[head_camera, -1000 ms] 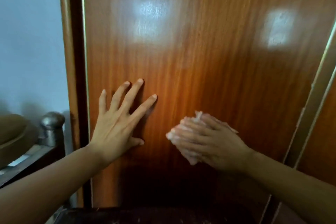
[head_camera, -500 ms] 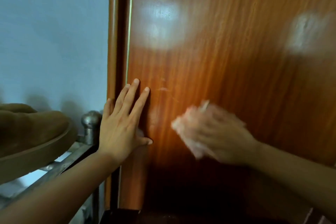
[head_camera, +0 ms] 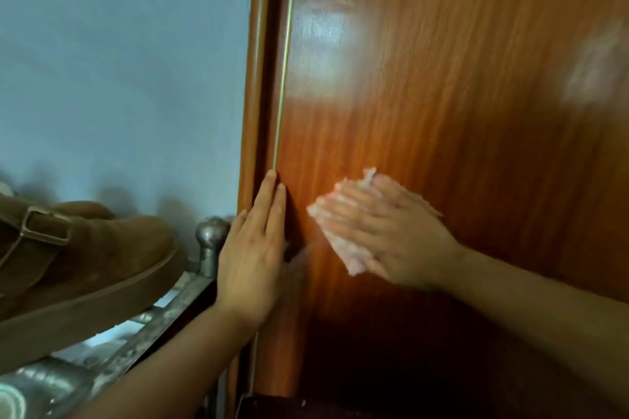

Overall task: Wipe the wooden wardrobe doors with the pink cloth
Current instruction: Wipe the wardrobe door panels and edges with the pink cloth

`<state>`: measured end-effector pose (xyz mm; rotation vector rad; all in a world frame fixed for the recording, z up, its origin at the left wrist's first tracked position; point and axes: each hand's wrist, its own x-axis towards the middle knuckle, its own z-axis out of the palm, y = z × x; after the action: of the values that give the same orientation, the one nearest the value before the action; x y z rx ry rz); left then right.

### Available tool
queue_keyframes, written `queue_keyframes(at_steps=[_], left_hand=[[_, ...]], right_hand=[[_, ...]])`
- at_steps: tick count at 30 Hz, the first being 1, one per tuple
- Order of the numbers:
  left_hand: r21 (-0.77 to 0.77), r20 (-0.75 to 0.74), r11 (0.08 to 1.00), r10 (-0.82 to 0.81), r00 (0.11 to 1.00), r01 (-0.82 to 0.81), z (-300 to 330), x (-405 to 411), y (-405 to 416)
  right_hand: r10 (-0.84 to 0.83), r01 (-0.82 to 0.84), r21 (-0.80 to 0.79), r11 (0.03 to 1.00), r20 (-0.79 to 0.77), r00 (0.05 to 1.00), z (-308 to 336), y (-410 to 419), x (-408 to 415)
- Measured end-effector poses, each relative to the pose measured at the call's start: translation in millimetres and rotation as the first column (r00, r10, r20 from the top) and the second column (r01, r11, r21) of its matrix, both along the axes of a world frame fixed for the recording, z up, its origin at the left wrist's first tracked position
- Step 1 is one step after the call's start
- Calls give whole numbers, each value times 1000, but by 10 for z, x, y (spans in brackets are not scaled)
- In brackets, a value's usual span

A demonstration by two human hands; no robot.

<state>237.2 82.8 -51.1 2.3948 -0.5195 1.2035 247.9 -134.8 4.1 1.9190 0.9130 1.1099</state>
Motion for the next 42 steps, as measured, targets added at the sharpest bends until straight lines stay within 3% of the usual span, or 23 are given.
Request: queue_keyframes(at_steps=[3,5,7,9,12,14,15,19,20,24,29,33,36,40,42], left_hand=[[-65,8,998,-23,1000,24,70,-46,-25],[-86,-21,996,-22,1000,20,67,-56,-35],[-95,-74,995,-13,997,6,17,-46,-30],[-77,-101,997,-3,995,-5,-90,-73,-31],[-114,-179,993,-11,984,-10,-212,-165,-26],[-152,-212,988,4,977,-37,-282,-173,-42],[-170,-214,985,5,977,-42,-321,-167,-47],[-250,-253,967,-17,967,-48,-452,-73,-30],[-261,-270,964,-15,963,-58,-474,-50,-30],[-258,-342,960,14,940,-109,-530,-48,15],[-146,-460,984,24,888,-102,-690,-115,87],[-177,-402,983,-30,915,-46,-497,-177,-21],[-97,-270,995,-1,963,-26,-292,-242,-145],[38,-205,993,113,972,-108,-194,-267,-338],[83,-229,992,111,967,-94,-254,-312,-450]], right_hand=[[-93,35,379,925,137,986,720,223,62],[-75,-6,487,873,147,986,725,359,80],[21,-60,390,919,104,994,281,353,96],[77,-75,129,989,-12,997,-366,237,73],[-5,-22,-141,990,-187,982,-849,128,4],[-44,5,-246,969,-151,988,-753,145,22],[-28,-3,-228,974,-133,991,-641,158,24],[-44,49,144,988,-39,998,-135,314,53],[-53,58,161,985,-32,998,-151,383,72],[40,-43,-18,999,-136,990,-634,570,194],[-60,-32,-361,932,-242,968,-960,321,109],[-46,-34,-234,972,-328,944,-929,-347,-185],[-143,106,-217,971,-165,976,-621,-1068,-458],[-252,257,165,952,-50,967,-579,-1774,-811],[-288,294,115,949,-64,955,-967,-1907,-893]])
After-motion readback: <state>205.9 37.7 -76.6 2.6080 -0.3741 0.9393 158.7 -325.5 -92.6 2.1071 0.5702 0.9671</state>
